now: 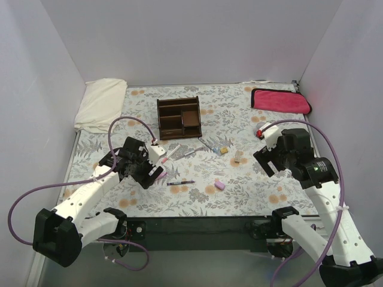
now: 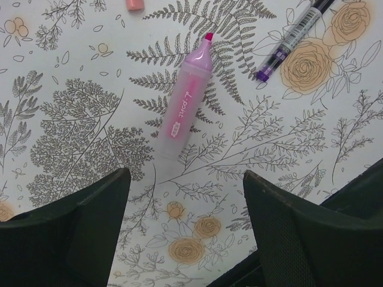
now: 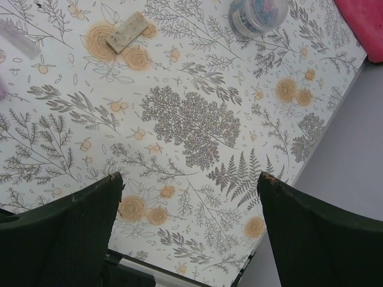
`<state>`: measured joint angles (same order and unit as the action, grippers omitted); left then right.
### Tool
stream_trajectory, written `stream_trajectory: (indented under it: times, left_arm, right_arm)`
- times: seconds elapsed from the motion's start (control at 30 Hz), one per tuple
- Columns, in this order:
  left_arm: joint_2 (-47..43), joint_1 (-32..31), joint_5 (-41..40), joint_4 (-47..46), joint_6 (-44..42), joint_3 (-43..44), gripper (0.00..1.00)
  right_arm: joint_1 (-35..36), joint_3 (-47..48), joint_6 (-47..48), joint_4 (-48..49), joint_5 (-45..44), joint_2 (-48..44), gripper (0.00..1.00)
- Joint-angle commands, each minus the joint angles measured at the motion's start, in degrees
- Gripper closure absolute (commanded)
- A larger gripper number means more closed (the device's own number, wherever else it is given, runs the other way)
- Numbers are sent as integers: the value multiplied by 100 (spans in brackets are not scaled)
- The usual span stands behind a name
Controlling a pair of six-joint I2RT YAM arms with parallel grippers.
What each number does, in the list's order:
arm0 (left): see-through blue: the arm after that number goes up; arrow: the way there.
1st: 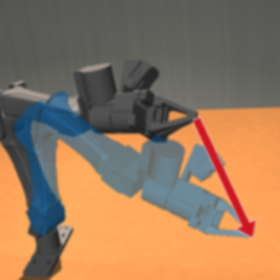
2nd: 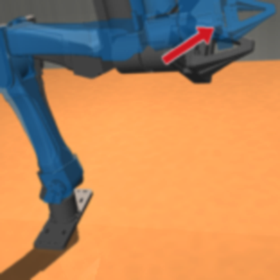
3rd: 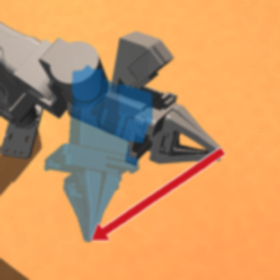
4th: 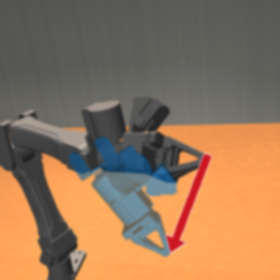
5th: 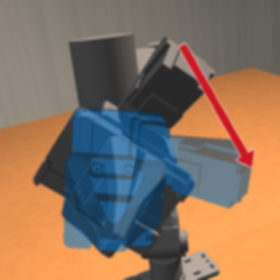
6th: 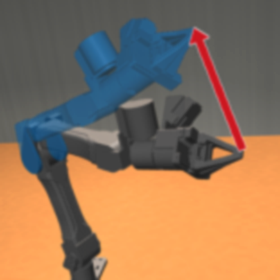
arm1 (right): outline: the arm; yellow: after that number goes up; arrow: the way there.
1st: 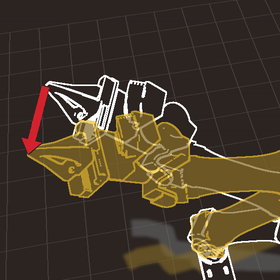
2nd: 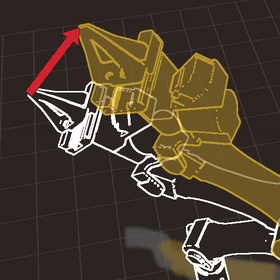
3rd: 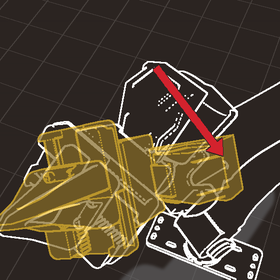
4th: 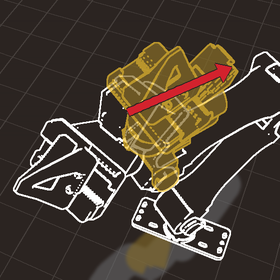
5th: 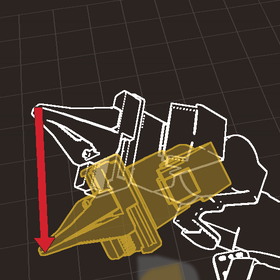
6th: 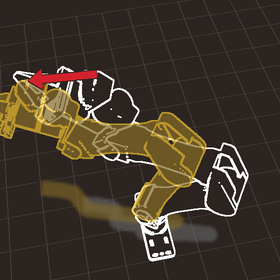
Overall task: Sort the stationery into containers
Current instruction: Pick up the pen from the center of the board.
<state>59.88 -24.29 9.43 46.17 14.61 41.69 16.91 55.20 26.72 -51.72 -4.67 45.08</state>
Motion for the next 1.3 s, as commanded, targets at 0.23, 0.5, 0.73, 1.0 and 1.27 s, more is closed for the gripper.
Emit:
stream_trajectory:
  times: [0.23,0.5,0.73,1.0,1.27]
  left_arm:
    - [41,-286,-705,-1162,252,-715,38]
    - [445,-488,-873,-1435,297,-653,42]
    - [692,-673,-873,-1593,235,-715,46]
    - [815,-735,-812,-1524,156,-794,51]
    - [1122,-752,-601,-1374,-20,-733,56]
  right_arm:
    - [32,-123,176,592,2717,-26,2]
    - [224,-589,572,891,3516,676,4]
    - [866,-1186,-307,1910,3385,924,7]
    - [1236,-1275,-738,2184,2719,1037,9]
    - [1622,-1152,17,1947,2506,1196,11]
